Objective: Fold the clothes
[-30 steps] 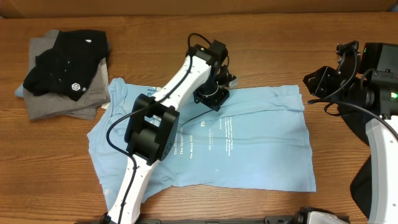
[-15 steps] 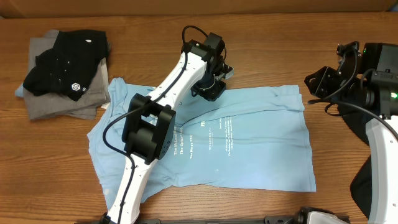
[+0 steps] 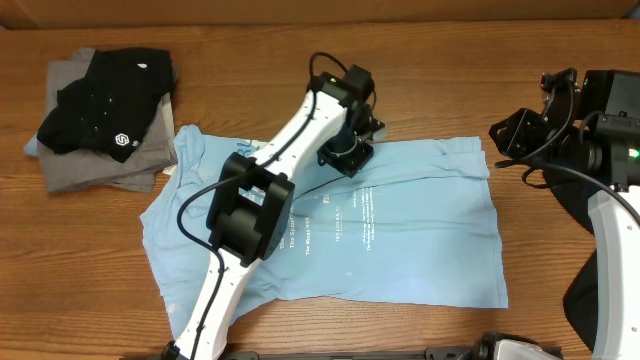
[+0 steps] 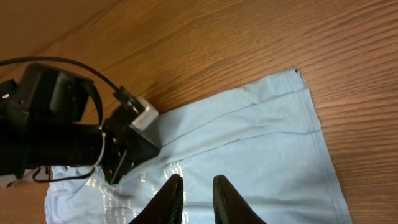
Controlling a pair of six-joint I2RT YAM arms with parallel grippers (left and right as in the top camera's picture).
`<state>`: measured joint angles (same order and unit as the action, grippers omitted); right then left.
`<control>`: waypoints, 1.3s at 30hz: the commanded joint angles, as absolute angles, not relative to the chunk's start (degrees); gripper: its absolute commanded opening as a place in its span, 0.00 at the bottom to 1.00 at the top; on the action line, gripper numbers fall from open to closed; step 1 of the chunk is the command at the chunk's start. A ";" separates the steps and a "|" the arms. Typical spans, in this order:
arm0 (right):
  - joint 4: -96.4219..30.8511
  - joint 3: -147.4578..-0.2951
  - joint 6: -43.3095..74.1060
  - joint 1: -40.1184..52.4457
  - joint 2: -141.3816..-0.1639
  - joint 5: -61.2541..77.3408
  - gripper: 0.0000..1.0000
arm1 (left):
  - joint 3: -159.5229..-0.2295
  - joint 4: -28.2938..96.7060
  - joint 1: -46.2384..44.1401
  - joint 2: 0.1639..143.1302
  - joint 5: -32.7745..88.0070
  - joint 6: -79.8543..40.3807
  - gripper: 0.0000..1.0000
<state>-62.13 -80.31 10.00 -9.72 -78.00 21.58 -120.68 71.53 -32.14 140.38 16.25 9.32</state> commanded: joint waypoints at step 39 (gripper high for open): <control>-62.06 -81.45 9.39 -9.82 -77.36 21.10 0.20 | -120.77 75.83 -28.62 140.38 20.86 16.75 0.40</control>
